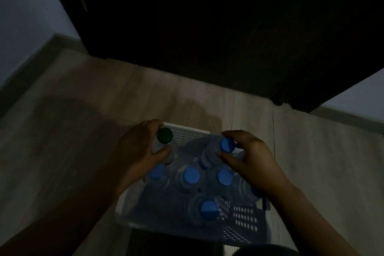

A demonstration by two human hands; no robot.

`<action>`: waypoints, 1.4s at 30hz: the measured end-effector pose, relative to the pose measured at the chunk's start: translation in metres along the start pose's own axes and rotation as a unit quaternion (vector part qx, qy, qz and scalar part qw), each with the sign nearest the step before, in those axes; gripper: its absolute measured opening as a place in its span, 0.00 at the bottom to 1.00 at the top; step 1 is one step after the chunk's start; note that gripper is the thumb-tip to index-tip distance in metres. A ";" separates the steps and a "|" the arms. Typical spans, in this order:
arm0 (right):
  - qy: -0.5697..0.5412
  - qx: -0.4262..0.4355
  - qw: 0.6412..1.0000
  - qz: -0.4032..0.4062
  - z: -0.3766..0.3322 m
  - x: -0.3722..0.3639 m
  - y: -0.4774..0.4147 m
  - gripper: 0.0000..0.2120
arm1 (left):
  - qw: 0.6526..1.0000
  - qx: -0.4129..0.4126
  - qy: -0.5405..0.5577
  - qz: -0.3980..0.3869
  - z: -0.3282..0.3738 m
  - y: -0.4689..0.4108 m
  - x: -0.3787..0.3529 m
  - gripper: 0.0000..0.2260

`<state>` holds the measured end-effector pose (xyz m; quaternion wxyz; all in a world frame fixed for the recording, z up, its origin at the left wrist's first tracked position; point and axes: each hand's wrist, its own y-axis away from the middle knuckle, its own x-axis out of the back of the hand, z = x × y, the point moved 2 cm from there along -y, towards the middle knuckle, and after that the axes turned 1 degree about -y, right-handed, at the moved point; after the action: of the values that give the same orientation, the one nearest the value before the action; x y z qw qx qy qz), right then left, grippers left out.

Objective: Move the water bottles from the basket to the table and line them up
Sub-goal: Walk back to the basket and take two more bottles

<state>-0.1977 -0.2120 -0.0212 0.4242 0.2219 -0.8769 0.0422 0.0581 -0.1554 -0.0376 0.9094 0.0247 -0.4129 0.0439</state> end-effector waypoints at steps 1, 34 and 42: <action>-0.004 -0.003 1.000 0.001 0.002 -0.002 -0.001 0.24 | 1.000 -0.008 -0.006 0.003 -0.001 -0.002 -0.001 0.24; -0.170 0.104 0.965 0.174 -0.059 0.043 -0.018 0.07 | 0.979 -0.025 0.185 0.076 0.049 -0.033 0.038 0.10; -0.173 0.151 0.935 0.272 -0.159 0.127 -0.039 0.01 | 0.963 0.008 0.238 0.123 0.132 -0.044 0.119 0.09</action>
<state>-0.1348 -0.2503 0.1727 0.1999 0.0397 -0.9469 0.2486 0.0412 -0.2027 0.1385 0.9687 -0.0299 -0.1841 0.1636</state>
